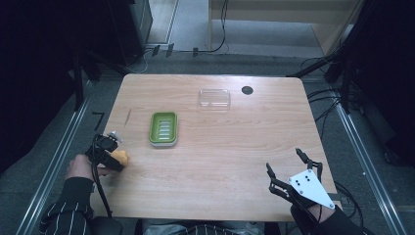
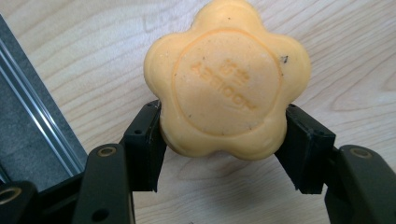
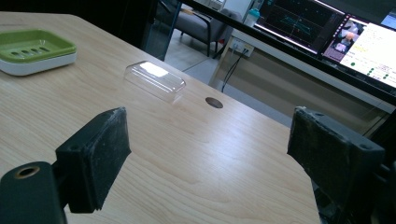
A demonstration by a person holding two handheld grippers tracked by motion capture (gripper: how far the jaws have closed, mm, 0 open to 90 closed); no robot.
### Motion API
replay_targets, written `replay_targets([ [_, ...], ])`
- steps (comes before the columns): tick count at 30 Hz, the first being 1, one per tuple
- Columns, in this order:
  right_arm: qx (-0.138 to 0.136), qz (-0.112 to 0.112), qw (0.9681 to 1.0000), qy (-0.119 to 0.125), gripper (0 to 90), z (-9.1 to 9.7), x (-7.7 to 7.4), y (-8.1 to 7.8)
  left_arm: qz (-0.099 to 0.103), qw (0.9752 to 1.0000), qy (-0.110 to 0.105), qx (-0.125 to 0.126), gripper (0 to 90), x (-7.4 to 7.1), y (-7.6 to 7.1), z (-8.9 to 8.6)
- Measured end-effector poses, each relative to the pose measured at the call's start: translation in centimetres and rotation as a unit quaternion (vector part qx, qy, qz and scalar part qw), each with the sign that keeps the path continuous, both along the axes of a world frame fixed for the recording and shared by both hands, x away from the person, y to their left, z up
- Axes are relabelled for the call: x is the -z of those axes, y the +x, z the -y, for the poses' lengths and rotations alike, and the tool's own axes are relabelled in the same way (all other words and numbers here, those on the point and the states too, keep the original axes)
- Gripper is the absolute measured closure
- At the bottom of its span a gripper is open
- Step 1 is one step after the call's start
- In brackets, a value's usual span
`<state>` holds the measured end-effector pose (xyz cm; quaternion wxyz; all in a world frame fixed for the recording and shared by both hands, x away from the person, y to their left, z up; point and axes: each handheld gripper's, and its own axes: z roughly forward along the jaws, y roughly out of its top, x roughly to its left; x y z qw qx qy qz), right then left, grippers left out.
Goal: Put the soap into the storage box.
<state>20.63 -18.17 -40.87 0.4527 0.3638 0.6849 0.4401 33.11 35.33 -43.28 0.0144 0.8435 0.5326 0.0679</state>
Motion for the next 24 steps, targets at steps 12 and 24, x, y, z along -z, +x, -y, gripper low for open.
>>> replay_targets([
  [12, 0.0, -0.001, 1.0, -0.001, 13.4, 0.0, 0.0, 0.0, 0.008, 0.9999, -0.001, 0.014, 39.7, -1.1, 0.1, 0.9],
  [24, -0.001, -0.001, 1.0, -0.001, 13.4, 0.0, 0.0, 0.0, 0.012, 0.9997, -0.003, 0.022, 39.7, -1.7, 0.9, 1.6],
])
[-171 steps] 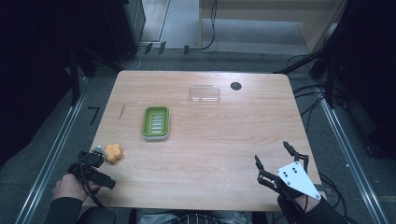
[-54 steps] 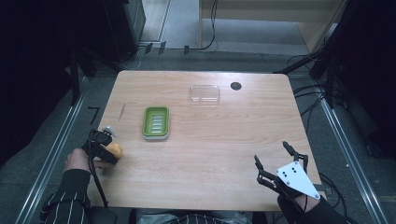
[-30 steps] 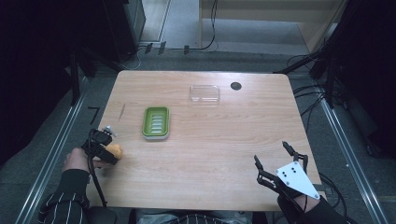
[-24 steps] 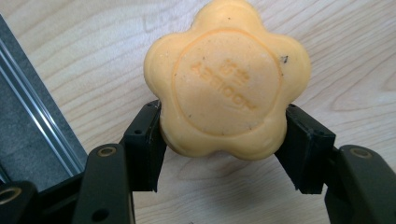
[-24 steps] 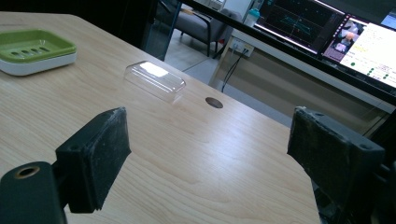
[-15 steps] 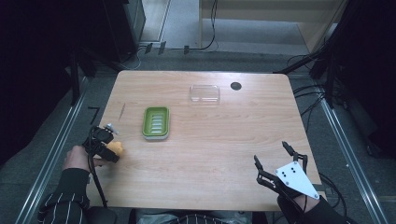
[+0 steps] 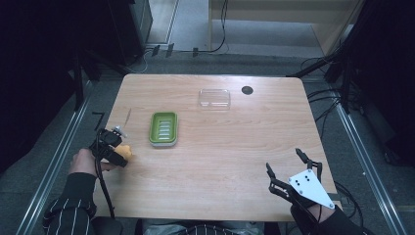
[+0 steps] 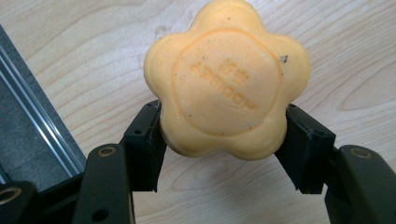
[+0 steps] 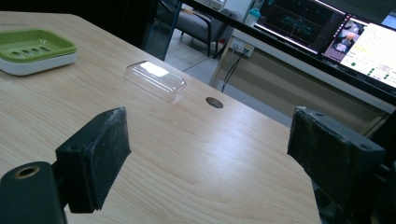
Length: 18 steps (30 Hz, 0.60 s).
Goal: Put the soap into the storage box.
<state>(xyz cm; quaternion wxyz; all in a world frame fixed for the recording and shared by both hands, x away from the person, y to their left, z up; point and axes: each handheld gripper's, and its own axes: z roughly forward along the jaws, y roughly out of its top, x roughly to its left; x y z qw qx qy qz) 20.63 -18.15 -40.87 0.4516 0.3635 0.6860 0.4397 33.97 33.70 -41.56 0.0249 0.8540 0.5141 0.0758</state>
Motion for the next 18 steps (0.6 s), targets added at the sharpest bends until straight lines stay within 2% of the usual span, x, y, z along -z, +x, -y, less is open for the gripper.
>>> replay_targets([
  [6, 0.0, 0.0, 1.0, 0.0, 13.4, 0.0, 0.0, 0.0, 0.0, 1.0, 0.0, 0.003, 39.7, -0.3, 0.4, 0.4],
  [18, 0.001, 0.001, 1.0, 0.0, 13.4, 0.0, 0.0, 0.0, 0.015, 0.9999, -0.005, 0.004, 39.7, -0.8, 1.3, 0.9],
])
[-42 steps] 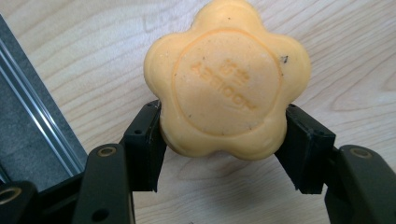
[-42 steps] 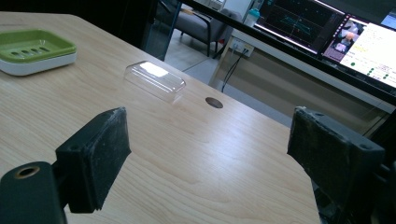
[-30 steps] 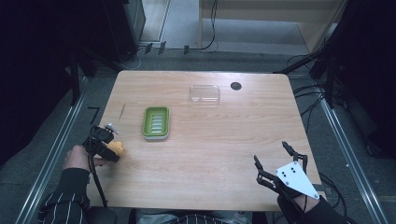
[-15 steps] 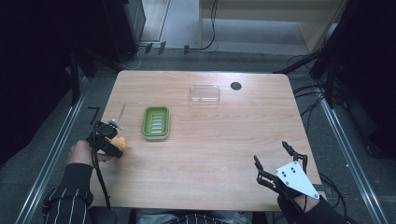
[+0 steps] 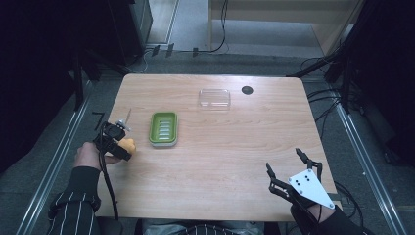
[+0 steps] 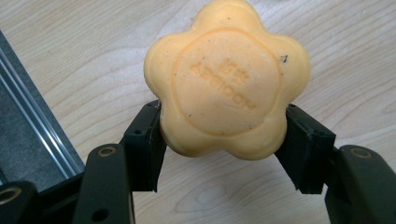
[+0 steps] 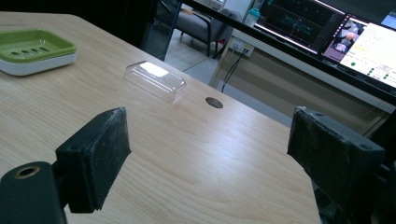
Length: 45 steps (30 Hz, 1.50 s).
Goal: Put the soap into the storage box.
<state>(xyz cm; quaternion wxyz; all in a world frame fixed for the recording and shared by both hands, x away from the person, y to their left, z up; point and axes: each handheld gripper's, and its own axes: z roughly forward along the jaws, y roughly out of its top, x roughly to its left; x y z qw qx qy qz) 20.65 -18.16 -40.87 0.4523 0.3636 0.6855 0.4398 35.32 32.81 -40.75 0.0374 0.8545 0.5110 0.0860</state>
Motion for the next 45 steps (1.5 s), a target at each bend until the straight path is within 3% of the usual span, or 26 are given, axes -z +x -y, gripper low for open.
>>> replay_targets([
  [8, 0.0, 0.0, 1.0, 0.0, 13.4, 0.0, 0.0, 0.0, 0.003, 1.0, -0.004, 0.001, 39.7, -0.2, 0.7, 0.3],
  [20, 0.001, 0.001, 1.0, 0.001, 13.4, 0.0, 0.0, 0.0, 0.022, 0.9997, -0.009, 0.0, 39.7, -0.7, 1.7, 0.6],
  [45, 0.001, 0.001, 1.0, 0.002, 13.4, 0.0, 0.0, 0.0, 0.041, 0.9989, -0.015, 0.018, 39.7, -1.6, 3.9, 2.5],
])
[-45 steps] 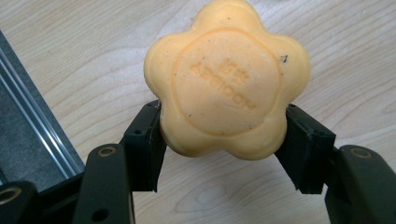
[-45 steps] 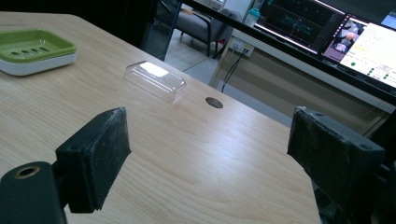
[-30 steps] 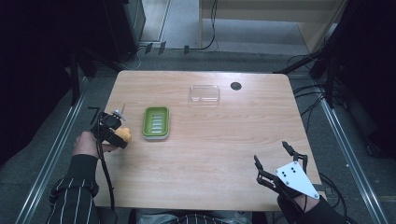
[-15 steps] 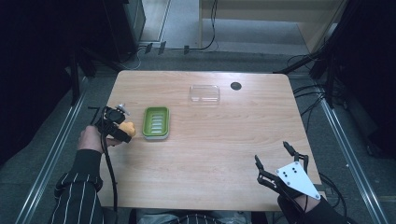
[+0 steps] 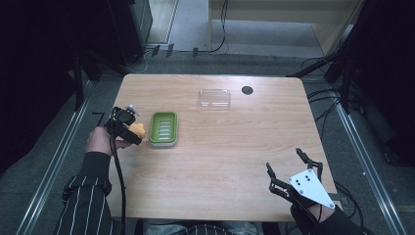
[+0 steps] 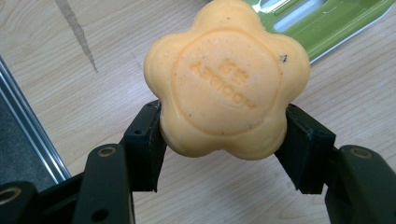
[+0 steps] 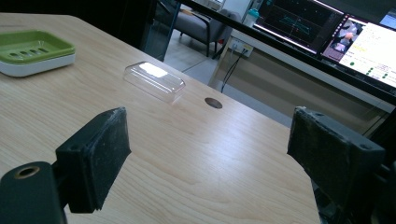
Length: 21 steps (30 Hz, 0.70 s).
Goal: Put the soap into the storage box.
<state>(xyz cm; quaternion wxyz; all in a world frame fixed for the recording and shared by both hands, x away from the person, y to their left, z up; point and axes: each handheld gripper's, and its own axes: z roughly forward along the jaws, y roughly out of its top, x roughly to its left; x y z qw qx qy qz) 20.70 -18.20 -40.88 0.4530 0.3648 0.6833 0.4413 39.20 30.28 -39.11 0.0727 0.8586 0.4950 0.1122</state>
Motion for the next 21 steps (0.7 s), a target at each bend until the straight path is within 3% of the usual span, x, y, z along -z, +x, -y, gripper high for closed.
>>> replay_targets([
  [21, -0.001, -0.001, 1.0, -0.003, 13.4, -0.1, 0.0, -0.1, 0.018, 0.9996, -0.005, 0.019, 39.7, -1.2, 1.5, 1.3],
])
